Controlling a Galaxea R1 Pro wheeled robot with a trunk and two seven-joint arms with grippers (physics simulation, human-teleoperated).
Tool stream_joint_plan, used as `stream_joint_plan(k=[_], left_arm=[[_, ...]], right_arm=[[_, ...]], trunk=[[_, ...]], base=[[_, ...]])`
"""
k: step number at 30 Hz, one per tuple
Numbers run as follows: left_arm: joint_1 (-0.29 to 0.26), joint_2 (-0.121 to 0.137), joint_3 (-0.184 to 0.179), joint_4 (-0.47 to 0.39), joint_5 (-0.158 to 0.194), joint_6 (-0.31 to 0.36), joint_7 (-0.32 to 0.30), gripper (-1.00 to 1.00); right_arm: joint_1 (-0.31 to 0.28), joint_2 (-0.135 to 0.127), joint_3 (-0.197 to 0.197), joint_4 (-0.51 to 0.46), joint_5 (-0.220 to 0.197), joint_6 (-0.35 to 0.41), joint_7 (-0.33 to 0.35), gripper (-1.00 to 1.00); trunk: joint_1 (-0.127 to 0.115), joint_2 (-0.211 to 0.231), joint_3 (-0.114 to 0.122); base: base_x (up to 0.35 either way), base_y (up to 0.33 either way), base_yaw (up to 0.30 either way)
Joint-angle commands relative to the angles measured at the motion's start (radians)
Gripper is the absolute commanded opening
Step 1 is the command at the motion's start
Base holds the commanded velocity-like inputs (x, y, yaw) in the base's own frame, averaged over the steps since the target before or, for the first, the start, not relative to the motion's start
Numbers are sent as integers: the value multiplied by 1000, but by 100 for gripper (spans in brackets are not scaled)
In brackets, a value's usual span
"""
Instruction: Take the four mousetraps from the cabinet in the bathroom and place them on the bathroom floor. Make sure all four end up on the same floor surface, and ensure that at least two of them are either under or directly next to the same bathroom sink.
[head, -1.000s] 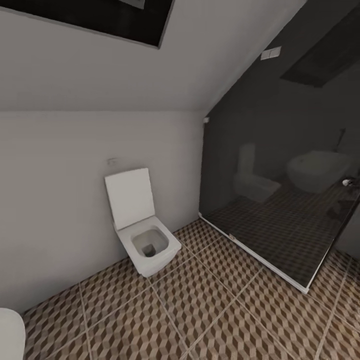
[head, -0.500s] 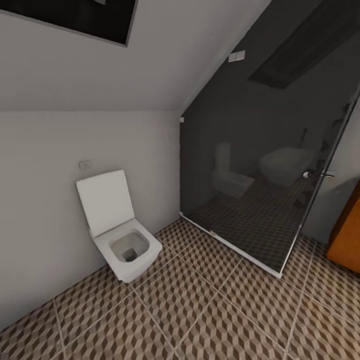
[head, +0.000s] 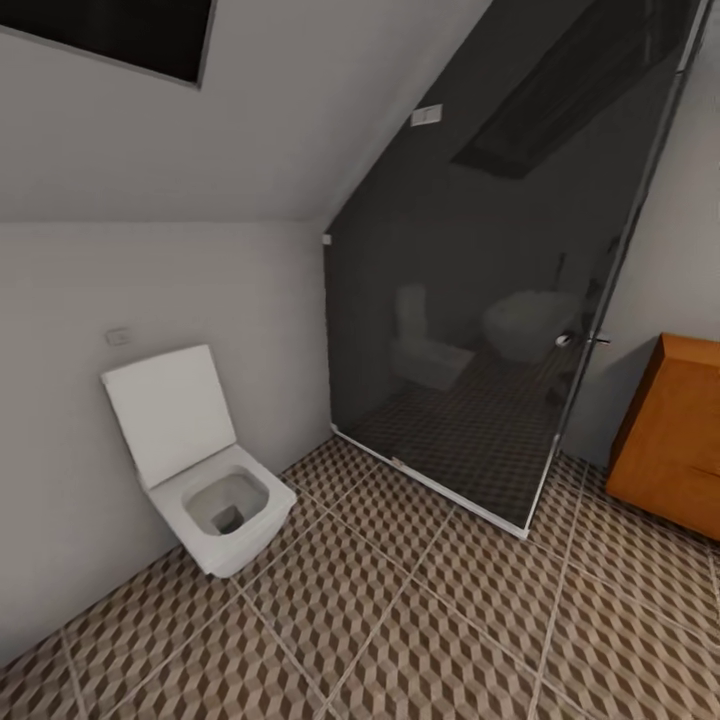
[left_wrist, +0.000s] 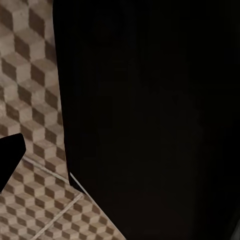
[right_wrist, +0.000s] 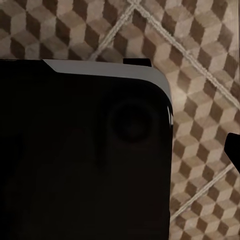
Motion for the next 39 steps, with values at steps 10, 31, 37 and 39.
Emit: stream_joint_plan(k=[10,31,37,39], left_arm=[[1,0,1,-2,0,-1,0,100],[1,0,1,-2,0,-2,0,100],[1,0,1,-2,0,-2,0,100],[1,0,1,-2,0,-2,0,100]], right_arm=[[-1,1,0,1,0,-3,2,100],[-1,2,0,1,0,-4,2,100],[-1,2,0,1,0,-4,2,100],[-1,2,0,1,0,-4,2,100]], trunk=[[0,0,-4],[0,0,-5],[0,0,-5],[0,0,-5]], base=[[0,0,-253],[0,0,-282],[0,0,-286],[0,0,-286]])
